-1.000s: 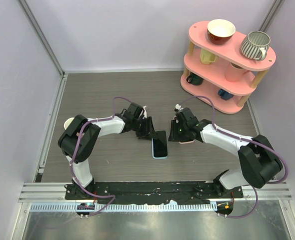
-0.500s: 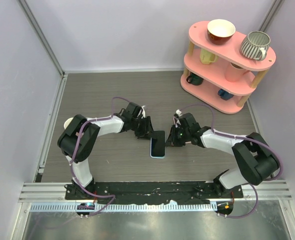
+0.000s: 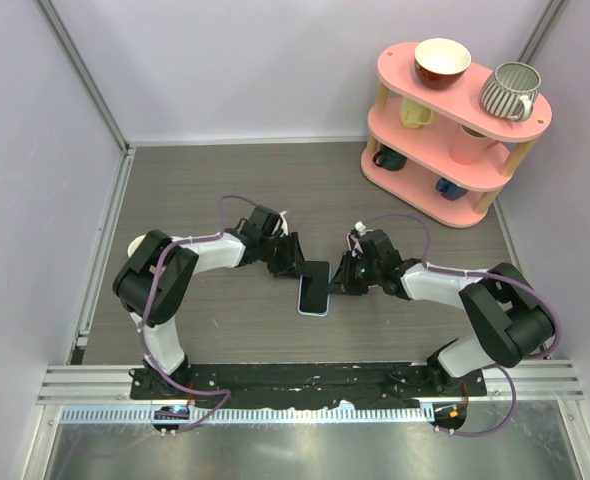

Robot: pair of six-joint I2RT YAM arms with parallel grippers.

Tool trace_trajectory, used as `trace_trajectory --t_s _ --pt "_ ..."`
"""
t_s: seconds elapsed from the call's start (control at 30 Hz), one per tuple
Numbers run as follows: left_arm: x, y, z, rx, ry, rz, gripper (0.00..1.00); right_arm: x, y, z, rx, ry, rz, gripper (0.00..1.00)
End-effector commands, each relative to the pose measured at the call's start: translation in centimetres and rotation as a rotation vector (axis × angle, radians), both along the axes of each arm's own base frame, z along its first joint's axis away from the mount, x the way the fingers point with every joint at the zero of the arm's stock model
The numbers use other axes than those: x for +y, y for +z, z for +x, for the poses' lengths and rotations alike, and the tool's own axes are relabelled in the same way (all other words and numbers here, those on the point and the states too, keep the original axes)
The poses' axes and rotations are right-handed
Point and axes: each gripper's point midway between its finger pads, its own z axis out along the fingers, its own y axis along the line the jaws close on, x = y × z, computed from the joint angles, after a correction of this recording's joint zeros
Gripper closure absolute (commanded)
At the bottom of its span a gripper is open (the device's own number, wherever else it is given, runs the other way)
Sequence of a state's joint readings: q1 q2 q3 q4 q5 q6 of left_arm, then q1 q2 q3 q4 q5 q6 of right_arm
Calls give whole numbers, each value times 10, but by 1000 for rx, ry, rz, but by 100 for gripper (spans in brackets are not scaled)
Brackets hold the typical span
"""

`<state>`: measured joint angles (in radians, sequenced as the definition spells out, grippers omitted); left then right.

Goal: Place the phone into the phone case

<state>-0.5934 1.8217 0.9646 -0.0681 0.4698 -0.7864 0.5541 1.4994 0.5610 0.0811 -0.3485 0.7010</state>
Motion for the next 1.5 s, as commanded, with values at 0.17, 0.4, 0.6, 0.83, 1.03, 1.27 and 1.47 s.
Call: trace_trajectory --t_s 0.17,0.4,0.6,0.83,1.03,1.27,1.47 --pt "11 -14 -28 37 -19 101 57 -63 -77 -22 58 -61 -525 87" --pt "27 -15 -30 12 28 162 55 -66 -109 -46 118 -23 -594 88" --pt "28 -15 -27 14 22 177 53 -35 -79 -27 56 -33 -463 72" --pt "38 11 -13 -64 42 172 53 8 19 20 -95 -77 -169 53" --pt "46 18 -7 -64 67 157 51 0 35 51 -153 -92 -180 45" --pt "28 15 -9 -21 31 14 54 11 12 53 -129 -49 -162 36" --pt "24 -2 -16 66 32 1 65 29 2 46 -128 -30 -157 34"
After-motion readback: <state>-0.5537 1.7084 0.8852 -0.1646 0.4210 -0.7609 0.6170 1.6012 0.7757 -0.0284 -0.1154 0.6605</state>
